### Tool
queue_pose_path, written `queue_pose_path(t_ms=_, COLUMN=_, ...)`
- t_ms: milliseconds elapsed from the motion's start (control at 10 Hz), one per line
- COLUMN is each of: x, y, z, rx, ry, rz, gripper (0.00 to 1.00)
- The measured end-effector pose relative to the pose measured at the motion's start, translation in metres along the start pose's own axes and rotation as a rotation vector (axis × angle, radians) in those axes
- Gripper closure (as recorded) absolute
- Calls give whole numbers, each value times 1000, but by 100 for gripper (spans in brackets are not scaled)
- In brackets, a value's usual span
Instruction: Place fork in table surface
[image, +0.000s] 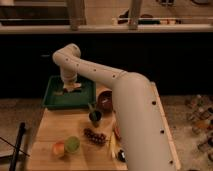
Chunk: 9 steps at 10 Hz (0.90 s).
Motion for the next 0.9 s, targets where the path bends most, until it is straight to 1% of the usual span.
queue_pose_path(t_ms=400, x=-7, y=15, z=-8, rx=14, ry=-15, rz=-6, gripper=100)
queue_pose_path(t_ms=900, x=-19, y=41, z=-2, rx=21, ry=-51, rz=-16, gripper=100)
